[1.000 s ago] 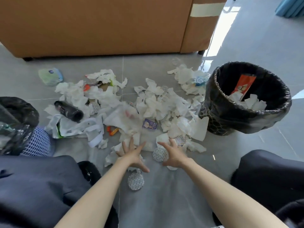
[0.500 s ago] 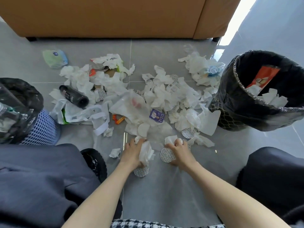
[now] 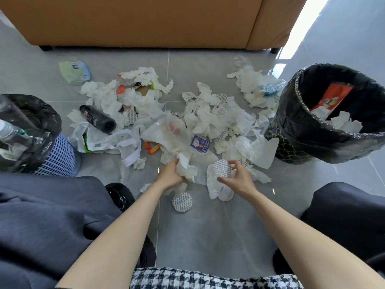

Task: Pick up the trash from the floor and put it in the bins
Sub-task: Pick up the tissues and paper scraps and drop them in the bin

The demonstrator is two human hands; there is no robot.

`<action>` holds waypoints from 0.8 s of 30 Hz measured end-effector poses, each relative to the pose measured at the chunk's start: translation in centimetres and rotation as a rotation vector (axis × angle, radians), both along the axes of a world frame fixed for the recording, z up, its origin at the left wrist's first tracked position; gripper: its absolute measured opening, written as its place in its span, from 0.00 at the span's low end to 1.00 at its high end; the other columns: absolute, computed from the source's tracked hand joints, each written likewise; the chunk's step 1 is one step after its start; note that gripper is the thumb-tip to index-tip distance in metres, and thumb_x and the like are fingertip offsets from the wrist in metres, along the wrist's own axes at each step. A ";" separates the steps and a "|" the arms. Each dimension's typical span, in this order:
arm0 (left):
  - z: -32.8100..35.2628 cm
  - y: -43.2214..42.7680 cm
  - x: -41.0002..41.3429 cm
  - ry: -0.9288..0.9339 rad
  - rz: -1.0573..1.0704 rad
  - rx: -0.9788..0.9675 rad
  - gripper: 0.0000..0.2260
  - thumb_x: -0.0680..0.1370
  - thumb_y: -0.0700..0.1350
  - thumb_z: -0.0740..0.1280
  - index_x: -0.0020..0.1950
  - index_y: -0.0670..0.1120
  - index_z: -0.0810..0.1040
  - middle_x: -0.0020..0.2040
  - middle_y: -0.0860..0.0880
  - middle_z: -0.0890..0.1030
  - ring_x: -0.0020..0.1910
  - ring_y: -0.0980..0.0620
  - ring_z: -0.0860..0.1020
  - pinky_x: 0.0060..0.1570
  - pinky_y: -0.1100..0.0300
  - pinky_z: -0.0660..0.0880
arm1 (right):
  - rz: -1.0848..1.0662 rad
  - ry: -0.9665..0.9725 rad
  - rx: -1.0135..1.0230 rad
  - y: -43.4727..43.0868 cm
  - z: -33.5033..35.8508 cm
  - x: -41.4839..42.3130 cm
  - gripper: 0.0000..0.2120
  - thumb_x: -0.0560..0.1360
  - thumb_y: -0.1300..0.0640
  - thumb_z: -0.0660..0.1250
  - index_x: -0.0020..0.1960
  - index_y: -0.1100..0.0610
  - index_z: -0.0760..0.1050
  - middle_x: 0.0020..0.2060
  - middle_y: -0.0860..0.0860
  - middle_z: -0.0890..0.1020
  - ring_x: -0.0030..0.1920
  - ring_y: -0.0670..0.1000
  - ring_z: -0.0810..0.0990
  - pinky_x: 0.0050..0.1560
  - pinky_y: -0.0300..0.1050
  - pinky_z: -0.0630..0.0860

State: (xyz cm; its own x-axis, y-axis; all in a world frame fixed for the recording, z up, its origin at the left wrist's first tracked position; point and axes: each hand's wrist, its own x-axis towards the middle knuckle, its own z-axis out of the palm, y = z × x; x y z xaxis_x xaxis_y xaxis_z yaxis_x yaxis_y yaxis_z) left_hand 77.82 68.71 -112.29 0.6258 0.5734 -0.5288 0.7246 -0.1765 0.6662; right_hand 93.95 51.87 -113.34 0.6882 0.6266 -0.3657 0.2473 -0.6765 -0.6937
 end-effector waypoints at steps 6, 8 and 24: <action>-1.1 -1.7 -0.7 0.336 -0.388 0.157 0.28 0.69 0.49 0.69 0.67 0.51 0.63 0.63 0.43 0.69 0.63 0.40 0.72 0.58 0.46 0.74 | 0.267 -0.040 -0.202 -1.1 0.1 0.2 0.35 0.62 0.49 0.78 0.66 0.48 0.68 0.63 0.50 0.69 0.61 0.52 0.73 0.57 0.48 0.74; -0.9 -2.5 -1.1 0.438 -0.507 0.166 0.37 0.69 0.47 0.71 0.73 0.52 0.55 0.70 0.43 0.60 0.70 0.38 0.62 0.64 0.44 0.69 | 0.382 -0.046 -0.316 -1.3 -0.3 -0.2 0.37 0.61 0.48 0.77 0.67 0.47 0.68 0.66 0.49 0.65 0.64 0.52 0.71 0.59 0.51 0.75; -2.4 -2.7 -1.9 0.376 -0.341 0.069 0.42 0.69 0.53 0.74 0.75 0.54 0.52 0.72 0.43 0.51 0.72 0.38 0.52 0.70 0.45 0.59 | -0.035 -0.021 -0.383 0.9 -2.7 -3.7 0.41 0.64 0.43 0.76 0.68 0.56 0.60 0.68 0.59 0.59 0.68 0.65 0.59 0.61 0.56 0.70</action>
